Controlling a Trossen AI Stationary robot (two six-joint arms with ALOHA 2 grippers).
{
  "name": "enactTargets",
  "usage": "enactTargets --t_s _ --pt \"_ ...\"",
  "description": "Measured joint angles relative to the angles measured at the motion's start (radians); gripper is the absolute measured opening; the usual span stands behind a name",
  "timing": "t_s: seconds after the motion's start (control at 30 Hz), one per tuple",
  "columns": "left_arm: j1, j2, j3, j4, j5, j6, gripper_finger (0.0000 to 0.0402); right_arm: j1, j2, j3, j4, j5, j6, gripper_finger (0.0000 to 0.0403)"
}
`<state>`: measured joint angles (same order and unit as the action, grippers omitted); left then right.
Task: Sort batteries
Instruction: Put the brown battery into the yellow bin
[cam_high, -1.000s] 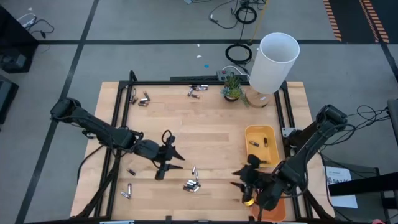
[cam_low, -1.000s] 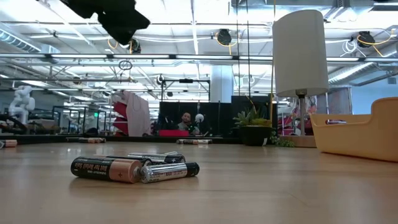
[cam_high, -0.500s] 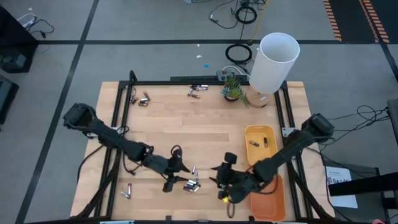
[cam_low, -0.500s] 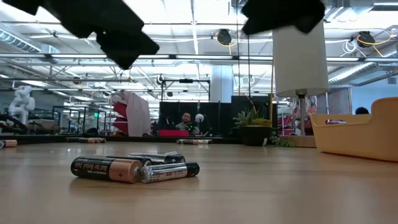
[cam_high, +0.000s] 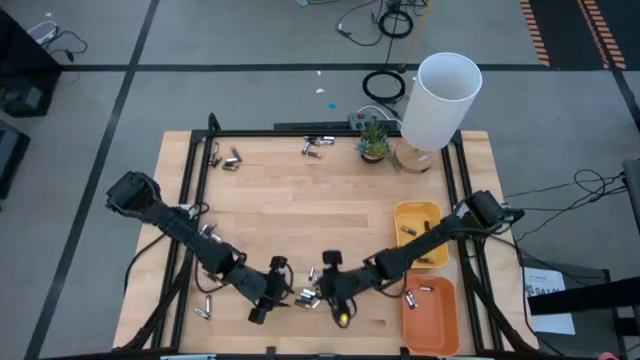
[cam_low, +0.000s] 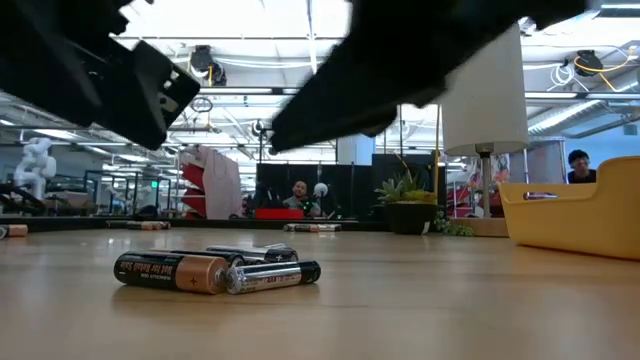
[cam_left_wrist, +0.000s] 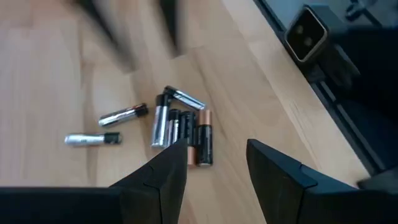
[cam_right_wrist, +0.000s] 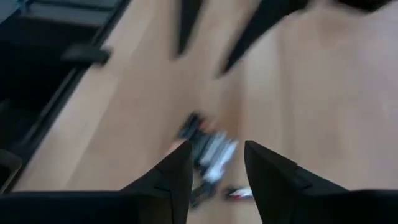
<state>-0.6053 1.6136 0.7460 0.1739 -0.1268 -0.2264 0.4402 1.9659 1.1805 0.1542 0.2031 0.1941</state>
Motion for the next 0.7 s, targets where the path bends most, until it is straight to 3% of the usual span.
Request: enactTargets --t_s 0.13,0.4,0.7 --pt "0.001 0.054 -0.001 0.032 0.026 0.004 0.0176 -0.026 0.0 0.0 0.007 -0.03 0.051 0.013" --pt "0.005 0.108 -0.001 0.159 0.104 0.076 0.0176 -0.036 -0.01 0.0 0.005 0.009 0.03 0.013" --pt "0.03 0.235 -0.001 0.312 0.178 0.015 0.0175 -0.073 -0.011 0.0 0.001 0.012 -0.027 0.013"
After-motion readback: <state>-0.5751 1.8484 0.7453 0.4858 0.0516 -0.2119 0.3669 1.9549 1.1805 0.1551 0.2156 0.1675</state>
